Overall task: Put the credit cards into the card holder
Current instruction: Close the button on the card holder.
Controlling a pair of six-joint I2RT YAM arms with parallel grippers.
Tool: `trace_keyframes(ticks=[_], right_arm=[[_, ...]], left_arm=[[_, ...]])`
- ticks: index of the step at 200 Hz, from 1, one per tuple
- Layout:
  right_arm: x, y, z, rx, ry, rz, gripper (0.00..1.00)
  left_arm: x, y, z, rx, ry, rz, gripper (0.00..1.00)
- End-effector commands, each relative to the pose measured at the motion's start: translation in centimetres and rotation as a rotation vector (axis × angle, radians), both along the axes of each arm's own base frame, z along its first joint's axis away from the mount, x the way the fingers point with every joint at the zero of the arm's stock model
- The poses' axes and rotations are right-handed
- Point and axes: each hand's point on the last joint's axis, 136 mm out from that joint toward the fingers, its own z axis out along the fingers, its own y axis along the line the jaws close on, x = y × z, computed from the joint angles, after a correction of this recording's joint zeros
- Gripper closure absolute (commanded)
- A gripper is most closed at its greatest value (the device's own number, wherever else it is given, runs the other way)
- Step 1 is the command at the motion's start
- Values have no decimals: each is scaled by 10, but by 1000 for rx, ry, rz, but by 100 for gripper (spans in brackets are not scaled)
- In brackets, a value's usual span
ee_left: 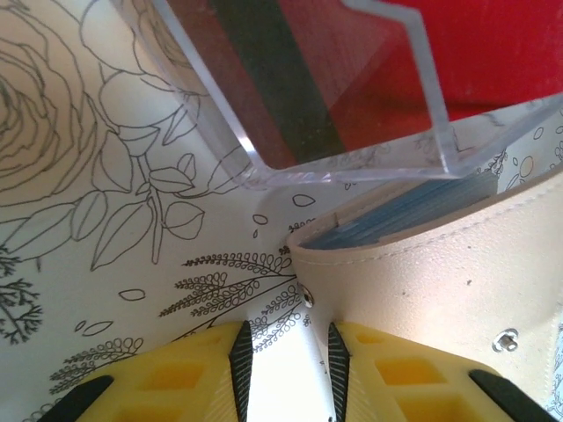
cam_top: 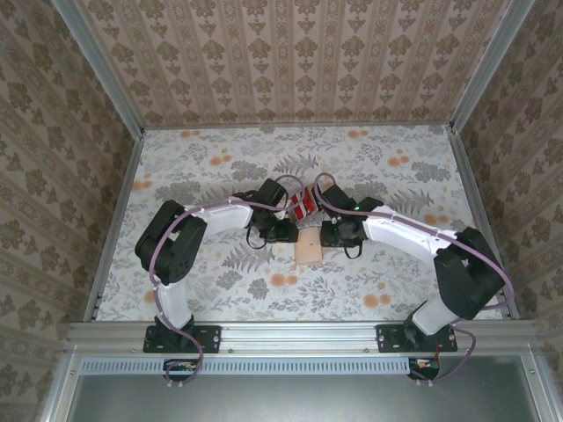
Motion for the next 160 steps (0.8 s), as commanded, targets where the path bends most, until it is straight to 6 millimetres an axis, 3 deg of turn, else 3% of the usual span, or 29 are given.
trace_keyframes(ticks=[1, 70, 160], right_arm=[[2, -1, -2, -52, 7, -43, 59], [12, 0, -9, -80, 1, -66, 70], [10, 4, -7, -53, 9, -59, 95]], left_arm=[[-1, -2, -2, 19, -1, -22, 68], [-5, 5, -9, 35, 5, -11, 69], [-6, 6, -11, 41, 11, -13, 69]])
